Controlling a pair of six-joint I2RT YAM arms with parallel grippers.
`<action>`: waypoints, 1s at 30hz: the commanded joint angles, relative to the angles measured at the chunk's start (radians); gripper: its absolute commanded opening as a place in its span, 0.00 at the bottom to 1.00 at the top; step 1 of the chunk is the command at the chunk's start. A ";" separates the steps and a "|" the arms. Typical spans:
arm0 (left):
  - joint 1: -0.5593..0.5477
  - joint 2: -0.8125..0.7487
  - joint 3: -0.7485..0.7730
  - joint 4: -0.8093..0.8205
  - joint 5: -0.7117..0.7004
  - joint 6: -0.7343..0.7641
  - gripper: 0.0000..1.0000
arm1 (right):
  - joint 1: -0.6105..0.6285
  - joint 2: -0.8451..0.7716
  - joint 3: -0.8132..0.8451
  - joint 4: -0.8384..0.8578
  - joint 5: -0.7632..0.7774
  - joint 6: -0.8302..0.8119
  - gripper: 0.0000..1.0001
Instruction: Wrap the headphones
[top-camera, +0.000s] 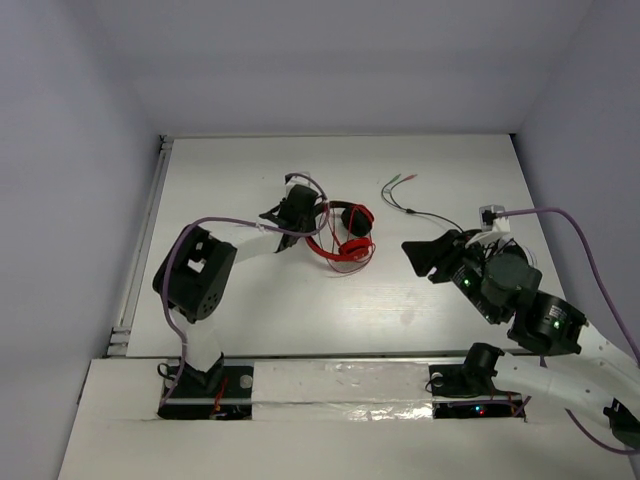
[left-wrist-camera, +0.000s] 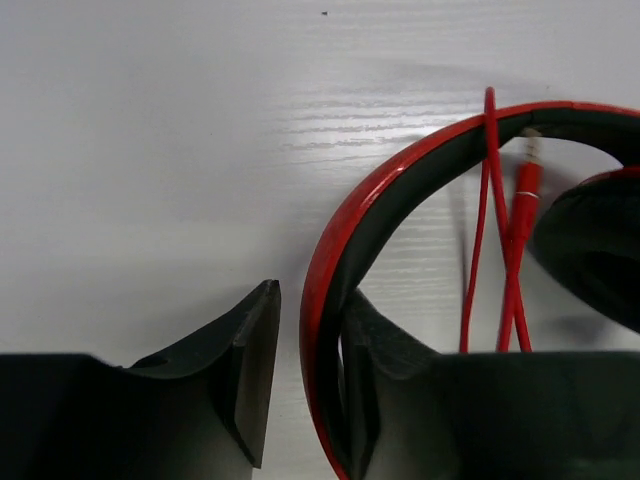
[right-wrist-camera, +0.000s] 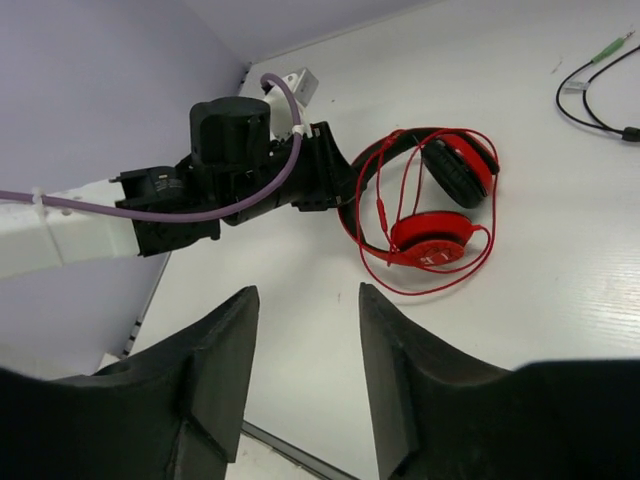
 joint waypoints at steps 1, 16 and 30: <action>0.007 -0.058 0.010 0.081 0.000 -0.020 0.28 | -0.006 -0.003 0.025 0.008 0.009 -0.016 0.53; 0.007 -0.616 -0.145 0.001 -0.122 -0.111 0.99 | -0.006 -0.042 0.106 -0.037 0.102 -0.022 1.00; 0.007 -1.108 -0.135 -0.114 0.042 -0.059 0.99 | -0.006 -0.175 0.191 -0.041 0.080 -0.103 1.00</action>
